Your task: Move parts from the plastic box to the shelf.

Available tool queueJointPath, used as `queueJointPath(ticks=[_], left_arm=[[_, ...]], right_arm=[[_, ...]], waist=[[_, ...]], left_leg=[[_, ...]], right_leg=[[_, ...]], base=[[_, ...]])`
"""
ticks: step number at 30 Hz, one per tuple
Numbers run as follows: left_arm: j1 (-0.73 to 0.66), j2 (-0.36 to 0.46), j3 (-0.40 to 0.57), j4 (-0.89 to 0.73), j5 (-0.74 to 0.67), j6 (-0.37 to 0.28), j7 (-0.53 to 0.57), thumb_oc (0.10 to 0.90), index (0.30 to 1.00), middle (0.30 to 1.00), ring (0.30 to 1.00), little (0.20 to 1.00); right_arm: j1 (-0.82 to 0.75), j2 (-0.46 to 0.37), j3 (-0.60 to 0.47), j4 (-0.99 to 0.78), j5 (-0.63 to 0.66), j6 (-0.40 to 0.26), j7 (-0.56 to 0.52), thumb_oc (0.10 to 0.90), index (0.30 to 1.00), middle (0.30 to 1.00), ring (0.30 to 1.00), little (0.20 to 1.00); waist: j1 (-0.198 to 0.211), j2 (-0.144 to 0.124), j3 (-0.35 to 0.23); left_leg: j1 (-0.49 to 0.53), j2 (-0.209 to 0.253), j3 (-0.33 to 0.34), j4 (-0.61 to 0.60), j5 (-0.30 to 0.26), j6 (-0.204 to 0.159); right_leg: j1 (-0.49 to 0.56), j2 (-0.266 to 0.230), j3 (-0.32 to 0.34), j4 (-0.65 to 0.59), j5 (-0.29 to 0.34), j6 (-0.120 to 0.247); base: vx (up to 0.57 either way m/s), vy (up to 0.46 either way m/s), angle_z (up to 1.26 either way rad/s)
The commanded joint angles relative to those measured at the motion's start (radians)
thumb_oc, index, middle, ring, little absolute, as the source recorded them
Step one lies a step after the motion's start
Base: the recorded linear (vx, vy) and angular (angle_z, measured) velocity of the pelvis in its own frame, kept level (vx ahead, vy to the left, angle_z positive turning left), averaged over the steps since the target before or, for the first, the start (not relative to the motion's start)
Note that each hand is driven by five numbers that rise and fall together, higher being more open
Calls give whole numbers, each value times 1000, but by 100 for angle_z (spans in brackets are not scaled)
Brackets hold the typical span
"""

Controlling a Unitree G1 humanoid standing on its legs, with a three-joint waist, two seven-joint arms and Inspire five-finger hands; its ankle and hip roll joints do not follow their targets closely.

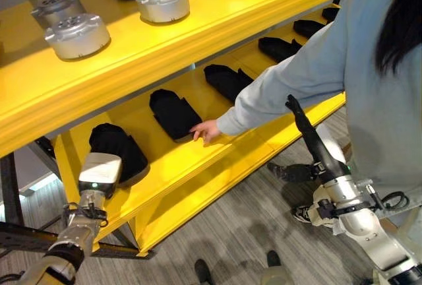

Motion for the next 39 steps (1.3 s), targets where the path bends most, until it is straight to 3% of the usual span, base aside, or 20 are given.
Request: queueJointPath(ticks=[1,5,6,7,8,9,10,11,12,13,15,20,23,28,33,36,39], left_arm=[[-98,70,137,11,-89,20,174,900,1000,1000,1000,1000],[-56,48,201,-111,-150,-36,244,900,1000,1000,1000,1000],[-32,38,220,-175,-190,-94,263,900,1000,1000,1000,1000],[-21,36,225,-199,-200,-111,268,900,1000,1000,1000,1000],[32,9,262,-350,-269,-237,221,900,1000,1000,1000,1000],[43,6,269,-375,-297,-265,214,900,1000,1000,1000,1000],[112,-54,317,-533,-454,-361,63,900,1000,1000,1000,1000],[159,-92,344,-625,-532,-376,-49,900,1000,1000,1000,1000],[231,-165,370,-763,-706,-408,-220,900,1000,1000,1000,1000],[261,-192,367,-821,-725,-424,-291,900,1000,1000,1000,1000],[292,-208,359,-872,-747,-438,-323,900,1000,1000,1000,1000],[392,-244,339,-1051,-932,-518,-538,900,1000,1000,1000,1000],[412,-212,278,-1126,-1018,-556,-664,900,1000,1000,1000,1000],[408,-179,253,-1141,-1076,-567,-728,900,1000,1000,1000,1000],[432,-155,209,-1150,-1256,-562,-879,900,1000,1000,1000,1000],[447,-133,176,-1161,-1327,-570,-936,900,1000,1000,1000,1000],[445,-91,167,-1154,-1337,-586,-922,900,1000,1000,1000,1000]], right_arm=[[-57,8,-21,-96,-24,-106,-66,900,1000,1000,1000,1000],[-37,23,-27,-104,-25,-115,-63,900,1000,1000,1000,1000],[-26,30,-30,-107,-29,-120,-63,900,1000,1000,1000,1000],[-21,32,-32,-109,-29,-122,-62,900,1000,1000,1000,1000],[2,46,-45,-123,-35,-125,-64,900,1000,1000,1000,1000],[5,48,-47,-126,-36,-125,-63,900,1000,1000,1000,1000],[25,71,-62,-140,-49,-121,-61,900,1000,1000,1000,1000],[31,82,-69,-147,-57,-116,-57,900,1000,1000,1000,1000],[37,97,-79,-164,-69,-96,-54,900,1000,1000,1000,1000],[37,104,-87,-173,-69,-84,-49,900,1000,1000,1000,1000],[40,105,-96,-185,-61,-74,-43,900,1000,1000,1000,1000],[76,92,-111,-229,-37,-76,-35,900,1000,1000,1000,1000],[58,65,-61,-225,-24,-96,-43,900,1000,1000,1000,1000],[14,36,-19,-218,-9,-93,-31,900,1000,1000,1000,1000],[-37,-24,41,-219,-19,-81,74,900,1000,1000,1000,1000],[-79,-83,68,-212,-87,-74,98,900,1000,1000,1000,1000],[-167,-154,111,-185,-168,-63,99,900,1000,1000,1000,1000]], waist=[[42,8,-67],[54,2,-74],[61,0,-78],[63,-1,-79],[79,-7,-86],[80,-8,-87],[98,-11,-89],[108,-12,-90],[127,-13,-92],[137,-13,-91],[145,-15,-91],[182,-19,-94],[201,-16,-102],[217,-10,-111],[241,-5,-120],[255,-7,-121],[279,-10,-122]], left_leg=[[36,-22,-18,82,-145,36],[40,-17,-37,70,-141,30],[42,-16,-46,64,-140,28],[43,-15,-49,62,-139,28],[41,-12,-69,55,-136,25],[41,-11,-71,55,-136,24],[40,-6,-90,48,-131,21],[40,-3,-99,44,-128,17],[40,2,-115,38,-122,13],[38,5,-123,37,-119,10],[37,8,-129,35,-116,7],[34,22,-151,23,-99,-6],[29,30,-157,20,-85,-13],[23,33,-167,15,-76,-19],[17,33,-205,7,-65,-21],[17,32,-224,3,-61,-19],[16,31,-244,2,-59,-18]], right_leg=[[-66,-16,-74,62,17,11],[-55,-6,-78,54,10,2],[-49,-2,-80,49,6,-2],[-47,0,-81,47,5,-3],[-38,6,-88,39,-1,-10],[-36,7,-90,38,-1,-11],[-26,12,-99,31,-6,-18],[-20,15,-106,27,-8,-23],[-7,21,-119,17,-10,-30],[-1,25,-125,13,-10,-33],[4,28,-131,9,-10,-37],[29,39,-171,-13,-8,-47],[41,39,-202,-18,-7,-49],[44,40,-221,-19,-10,-53],[49,42,-229,-9,-18,-58],[55,41,-236,-3,-24,-60],[60,39,-246,5,-29,-62]], base=[[-2,-101,-1],[-7,-103,2],[-14,-137,2],[-29,-220,1],[-24,-171,17],[-39,-255,25],[-28,-177,26],[-46,-253,17],[-43,-200,12],[-41,-174,19],[-33,-111,13],[-43,-126,15],[-46,-119,16],[-20,-37,11],[4,-27,29],[11,-24,24],[9,-29,15]])
